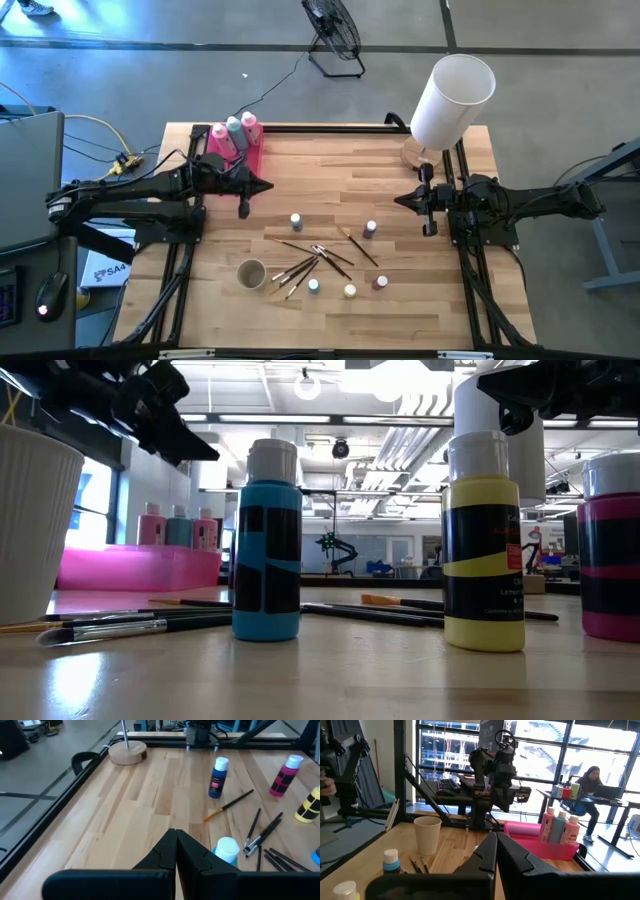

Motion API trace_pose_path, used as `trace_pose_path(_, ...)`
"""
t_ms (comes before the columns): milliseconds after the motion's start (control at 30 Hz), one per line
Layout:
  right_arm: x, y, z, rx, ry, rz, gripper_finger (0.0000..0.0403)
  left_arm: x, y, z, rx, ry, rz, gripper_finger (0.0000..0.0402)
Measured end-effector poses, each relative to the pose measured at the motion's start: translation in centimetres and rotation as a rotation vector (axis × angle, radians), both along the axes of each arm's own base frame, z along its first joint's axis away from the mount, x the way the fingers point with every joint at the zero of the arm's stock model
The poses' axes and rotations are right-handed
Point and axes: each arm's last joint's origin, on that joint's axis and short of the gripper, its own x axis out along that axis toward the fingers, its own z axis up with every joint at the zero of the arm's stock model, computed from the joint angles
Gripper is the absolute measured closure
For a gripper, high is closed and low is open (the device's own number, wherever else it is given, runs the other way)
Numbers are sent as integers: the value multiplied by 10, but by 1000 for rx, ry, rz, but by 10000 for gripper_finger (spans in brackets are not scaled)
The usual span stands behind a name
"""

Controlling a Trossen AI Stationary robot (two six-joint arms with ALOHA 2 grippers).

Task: Pick & Place Paint Supplies
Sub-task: Put the small light blue paint bottle into the pink bin

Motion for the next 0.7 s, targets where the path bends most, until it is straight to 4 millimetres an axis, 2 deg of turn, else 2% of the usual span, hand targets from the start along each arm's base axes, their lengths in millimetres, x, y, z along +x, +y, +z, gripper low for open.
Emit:
trace_pose_path(267,0,0,0,0,0,0,400,0,1,0,36,7,16,401)
trace_pose_path(400,0,0,0,0,0,0,400,0,1,0,55,6,6,386)
trace_pose_path(533,0,0,0,0,0,0,400,4,2,4,70,-43,6,349)
trace_pose_path(700,0,0,0,0,0,0,400,13,4,4,87,-70,4,272)
